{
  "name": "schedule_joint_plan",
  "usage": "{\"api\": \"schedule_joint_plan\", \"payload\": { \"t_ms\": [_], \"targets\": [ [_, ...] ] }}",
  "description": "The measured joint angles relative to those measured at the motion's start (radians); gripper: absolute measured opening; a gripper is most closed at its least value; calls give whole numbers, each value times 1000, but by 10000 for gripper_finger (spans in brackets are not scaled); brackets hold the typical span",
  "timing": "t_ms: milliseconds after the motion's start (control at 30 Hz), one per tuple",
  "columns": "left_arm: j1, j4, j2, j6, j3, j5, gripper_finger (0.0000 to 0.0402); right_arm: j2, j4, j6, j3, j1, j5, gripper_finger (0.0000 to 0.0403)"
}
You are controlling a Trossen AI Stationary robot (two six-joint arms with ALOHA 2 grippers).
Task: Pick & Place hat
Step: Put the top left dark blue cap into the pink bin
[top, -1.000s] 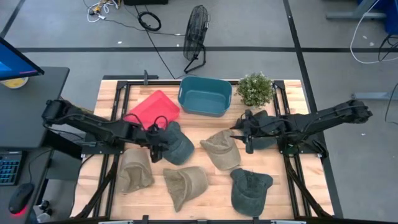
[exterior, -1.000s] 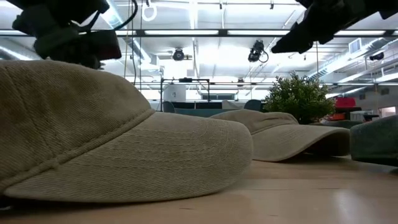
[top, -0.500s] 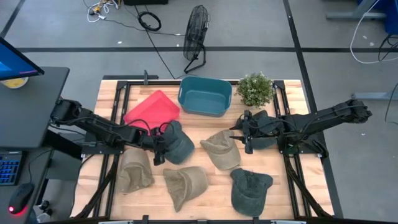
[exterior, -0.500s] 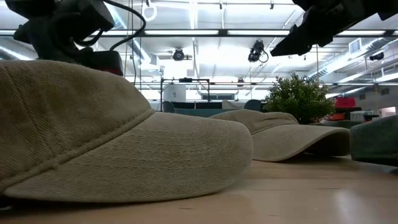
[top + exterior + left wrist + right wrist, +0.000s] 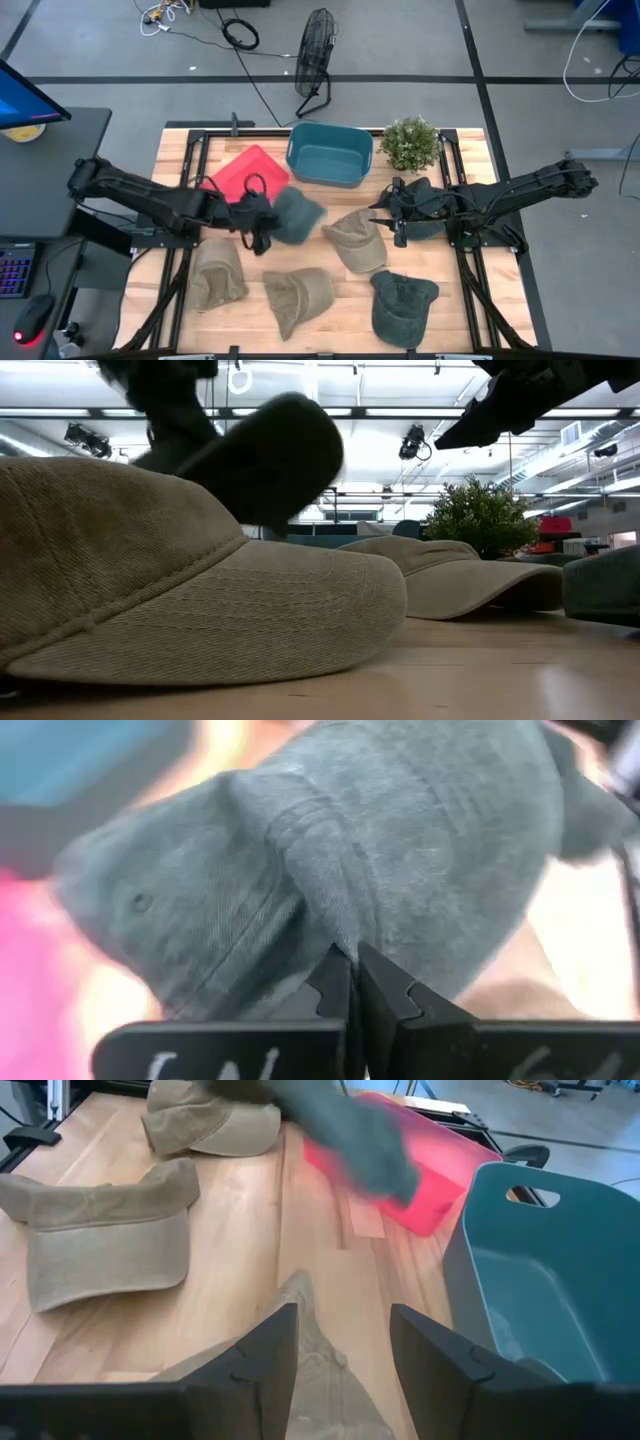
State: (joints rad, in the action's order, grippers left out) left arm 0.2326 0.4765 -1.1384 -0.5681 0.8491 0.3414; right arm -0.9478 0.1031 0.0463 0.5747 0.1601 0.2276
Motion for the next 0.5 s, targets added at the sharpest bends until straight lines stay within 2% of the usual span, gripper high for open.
{"api": "schedule_joint_plan", "payload": {
  "t_ms": [100,167,333,500],
  "targets": [
    [-12,254,9,-97,92,159,7,0,-1,0,0,0,0,164],
    [-37,383,8,-183,131,228,7,0,-1,3,0,0,0,164],
    [-139,567,8,-383,130,243,7,0,-5,26,0,0,0,164],
    [-254,569,8,-522,49,237,10,0,-8,26,0,0,0,164]
  ]
}}
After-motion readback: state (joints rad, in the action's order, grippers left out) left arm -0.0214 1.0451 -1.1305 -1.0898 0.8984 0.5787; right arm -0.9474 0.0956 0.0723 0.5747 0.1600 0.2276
